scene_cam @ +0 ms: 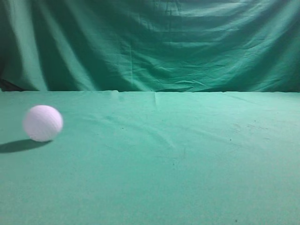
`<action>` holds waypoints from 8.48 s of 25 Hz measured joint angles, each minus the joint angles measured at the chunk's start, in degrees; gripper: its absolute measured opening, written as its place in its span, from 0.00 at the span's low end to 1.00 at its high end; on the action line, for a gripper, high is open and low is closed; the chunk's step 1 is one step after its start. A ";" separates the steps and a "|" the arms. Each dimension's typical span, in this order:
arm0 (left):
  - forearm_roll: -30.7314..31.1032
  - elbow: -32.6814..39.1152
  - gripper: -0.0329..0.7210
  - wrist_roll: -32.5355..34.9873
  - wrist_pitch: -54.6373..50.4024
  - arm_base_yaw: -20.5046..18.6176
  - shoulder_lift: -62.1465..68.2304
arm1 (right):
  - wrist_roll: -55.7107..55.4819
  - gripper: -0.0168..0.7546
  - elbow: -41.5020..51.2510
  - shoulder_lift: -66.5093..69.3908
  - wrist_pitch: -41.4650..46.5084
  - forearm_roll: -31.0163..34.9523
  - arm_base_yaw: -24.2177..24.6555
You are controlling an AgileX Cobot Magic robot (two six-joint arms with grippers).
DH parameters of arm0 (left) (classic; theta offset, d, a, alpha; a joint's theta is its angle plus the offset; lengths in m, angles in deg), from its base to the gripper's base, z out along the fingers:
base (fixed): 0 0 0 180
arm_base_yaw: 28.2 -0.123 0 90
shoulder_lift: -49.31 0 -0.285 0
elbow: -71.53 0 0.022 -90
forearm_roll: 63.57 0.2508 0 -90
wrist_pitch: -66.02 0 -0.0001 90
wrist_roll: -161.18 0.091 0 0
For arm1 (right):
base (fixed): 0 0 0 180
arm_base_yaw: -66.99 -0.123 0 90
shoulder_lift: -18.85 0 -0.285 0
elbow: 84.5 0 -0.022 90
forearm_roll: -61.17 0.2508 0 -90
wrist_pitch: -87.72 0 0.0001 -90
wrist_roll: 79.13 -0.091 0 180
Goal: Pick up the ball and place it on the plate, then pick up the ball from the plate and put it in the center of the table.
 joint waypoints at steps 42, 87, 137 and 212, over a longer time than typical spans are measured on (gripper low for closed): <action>-3.84 38.96 0.04 18.80 27.55 15.95 -40.94 | 1.38 0.86 -3.23 5.46 0.00 2.08 -8.09; -0.54 39.04 0.04 15.01 24.19 15.95 -46.30 | 1.51 0.45 -30.23 37.14 7.10 4.09 -6.87; 24.73 60.77 0.04 -6.50 33.98 16.00 -73.01 | 4.10 0.45 -63.44 59.83 9.84 2.99 -13.63; 21.90 80.25 0.04 -13.85 37.77 24.04 -81.83 | -1.57 0.08 30.80 -51.00 -32.09 0.65 -14.13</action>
